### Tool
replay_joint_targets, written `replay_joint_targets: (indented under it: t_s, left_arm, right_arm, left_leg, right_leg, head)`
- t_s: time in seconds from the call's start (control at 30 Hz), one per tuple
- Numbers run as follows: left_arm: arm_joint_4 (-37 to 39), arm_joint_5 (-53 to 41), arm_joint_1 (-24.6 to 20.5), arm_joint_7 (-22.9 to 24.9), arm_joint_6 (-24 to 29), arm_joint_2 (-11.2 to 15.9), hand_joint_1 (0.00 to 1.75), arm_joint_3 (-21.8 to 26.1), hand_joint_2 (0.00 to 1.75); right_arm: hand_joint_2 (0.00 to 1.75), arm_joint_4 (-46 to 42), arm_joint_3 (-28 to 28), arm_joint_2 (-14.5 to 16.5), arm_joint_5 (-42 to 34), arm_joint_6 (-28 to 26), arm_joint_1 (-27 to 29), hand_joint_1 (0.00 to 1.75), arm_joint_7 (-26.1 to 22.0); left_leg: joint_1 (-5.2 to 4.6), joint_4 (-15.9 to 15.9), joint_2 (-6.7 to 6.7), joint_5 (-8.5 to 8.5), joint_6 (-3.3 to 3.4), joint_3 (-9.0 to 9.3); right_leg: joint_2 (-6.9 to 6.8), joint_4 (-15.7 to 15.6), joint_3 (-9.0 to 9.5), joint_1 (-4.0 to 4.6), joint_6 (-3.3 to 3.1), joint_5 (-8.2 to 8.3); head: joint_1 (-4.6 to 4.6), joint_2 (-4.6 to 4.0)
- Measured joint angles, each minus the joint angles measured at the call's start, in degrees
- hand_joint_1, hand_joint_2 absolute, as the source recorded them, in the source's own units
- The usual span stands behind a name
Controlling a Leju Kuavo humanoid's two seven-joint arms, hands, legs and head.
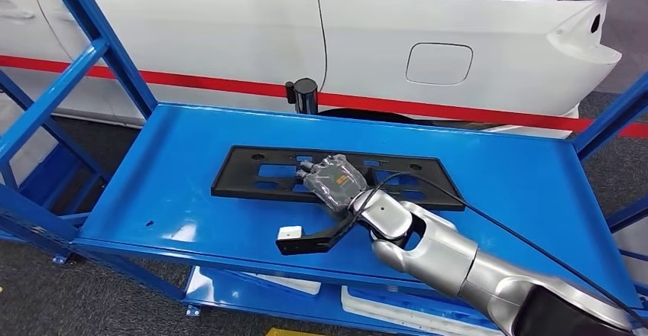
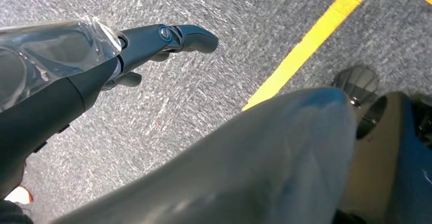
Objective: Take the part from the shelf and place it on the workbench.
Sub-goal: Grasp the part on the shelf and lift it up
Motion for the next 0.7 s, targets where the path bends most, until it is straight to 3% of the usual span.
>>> replay_joint_targets:
  t_s: [0.07,0.1,0.13,0.17,0.23,0.3,0.43,0.47,0.53,0.6,0.63,0.67,0.7]
  left_arm:
    - [0.0,0.1,-0.1,0.0,-0.2,0.1,0.0,0.0,0.0]
    - [0.0,0.1,-0.1,0.0,-0.3,0.1,0.0,0.0,0.0]
    - [0.0,0.1,-0.1,-0.1,-0.4,0.1,0.0,0.0,0.0]
    - [0.0,0.1,-0.1,-0.2,-0.4,0.1,0.0,0.0,0.0]
    - [0.0,0.1,-0.1,-0.4,-0.5,0.1,0.0,0.0,0.0]
    - [0.0,0.1,-0.3,-0.7,-0.5,0.1,0.0,0.1,0.0]
    - [0.0,0.0,-0.4,-0.8,-0.5,0.0,0.0,0.2,0.0]
    - [0.0,0.0,-0.4,-0.8,-0.5,0.0,0.0,0.2,0.0]
    - [0.0,0.0,-0.4,-0.9,-0.5,0.0,0.0,0.3,0.0]
    - [0.0,0.1,-0.4,-1.2,-0.5,0.0,0.0,0.5,0.87]
    - [0.0,0.3,-0.3,-1.5,-0.5,0.0,0.0,0.6,1.31]
    - [0.0,0.5,-0.2,-1.9,-0.6,0.0,0.0,0.7,1.75]
    - [0.0,0.8,-0.1,-2.4,-0.7,0.0,0.0,0.8,1.75]
  right_arm:
    - [1.75,-0.8,-0.1,0.1,0.9,-2.1,-0.5,1.75,-0.5]
    - [1.75,-1.4,-0.2,0.1,1.1,-3.2,-0.7,1.75,-0.9]
    - [1.75,-2.1,-0.4,0.2,0.8,-4.2,-1.0,1.75,-1.3]
    - [1.75,-3.0,-0.6,0.2,0.0,-5.1,-1.3,1.75,-1.9]
    - [1.75,-5.3,-1.4,0.3,-3.8,-6.2,-2.5,1.75,-3.2]
    - [1.75,-7.9,-2.5,0.6,-8.8,-7.1,-3.8,1.75,-4.3]
    - [1.75,-11.9,-3.9,0.8,-12.7,-7.5,-4.9,1.75,-5.0]
    - [1.75,-12.6,-4.1,0.8,-12.8,-7.5,-5.0,1.75,-5.0]
    - [1.75,-13.8,-4.5,0.8,-13.7,-7.8,-5.2,1.75,-5.5]
    - [1.75,-14.9,-4.7,0.9,-17.9,-8.9,-5.2,1.75,-7.5]
    - [1.75,-15.6,-4.8,0.9,-22.0,-9.6,-5.2,1.75,-9.2]
    - [1.75,-16.6,-5.1,0.9,-26.9,-10.2,-5.1,1.75,-11.1]
    - [1.75,-17.8,-5.5,0.8,-32.2,-10.6,-5.0,1.75,-13.1]
  left_leg:
    - [-0.1,0.0,0.02,-0.03,0.25,0.04]
    - [-0.12,0.0,0.02,-0.07,0.3,0.07]
    - [-0.1,0.0,-0.01,-0.14,0.32,0.12]
    - [-0.06,0.1,-0.03,-0.23,0.28,0.21]
    - [0.02,0.2,-0.08,-0.56,-0.02,0.44]
    - [-0.19,0.7,-0.1,-0.99,-0.53,0.39]
    - [-0.21,1.3,-0.04,-1.67,-1.48,-0.11]
    - [-0.09,2.7,-0.02,-2.6,-1.83,-0.72]
    - [0.17,9.5,0.02,-6.03,-2.56,-3.8]
    - [0.35,17.6,0.02,-8.96,-2.98,-7.77]
    - [0.4,19.2,0.03,-9.02,-3.01,-8.78]
    - [0.43,18.4,0.03,-7.95,-2.97,-8.66]
    - [0.46,15.2,0.03,-5.98,-2.84,-7.42]
  right_leg:
    - [-0.05,8.5,-3.99,-0.02,0.11,-3.78]
    - [-0.06,11.7,-5.66,-0.03,0.16,-4.64]
    - [-0.07,12.9,-6.43,-0.04,0.21,-4.37]
    - [-0.1,11.6,-6.03,-0.06,0.22,-2.96]
    - [-0.26,3.8,-2.62,-0.13,0.18,1.39]
    - [-0.34,-2.9,0.35,-0.14,0.0,3.82]
    - [-0.24,-4.5,0.91,0.03,-1.01,3.98]
    - [-0.26,-4.6,0.94,-0.07,-1.31,4.03]
    - [-0.27,-4.6,1.01,-0.2,-1.69,4.02]
    - [-0.24,-4.6,1.03,-0.18,-1.81,3.95]
    - [-0.19,-4.6,1.06,-0.17,-1.84,3.9]
    - [-0.11,-4.6,1.12,-0.17,-1.84,3.84]
    - [-0.03,-4.6,1.25,-0.18,-1.8,3.75]
  head:
    - [0.07,0.0]
    - [0.07,0.0]
    - [0.08,0.0]
    - [0.09,0.0]
    - [0.1,0.0]
    - [0.07,0.0]
    - [0.01,0.0]
    - [-0.01,0.0]
    - [-0.07,0.0]
    - [-0.06,0.0]
    - [-0.06,0.0]
    - [-0.06,0.0]
    - [-0.06,0.0]
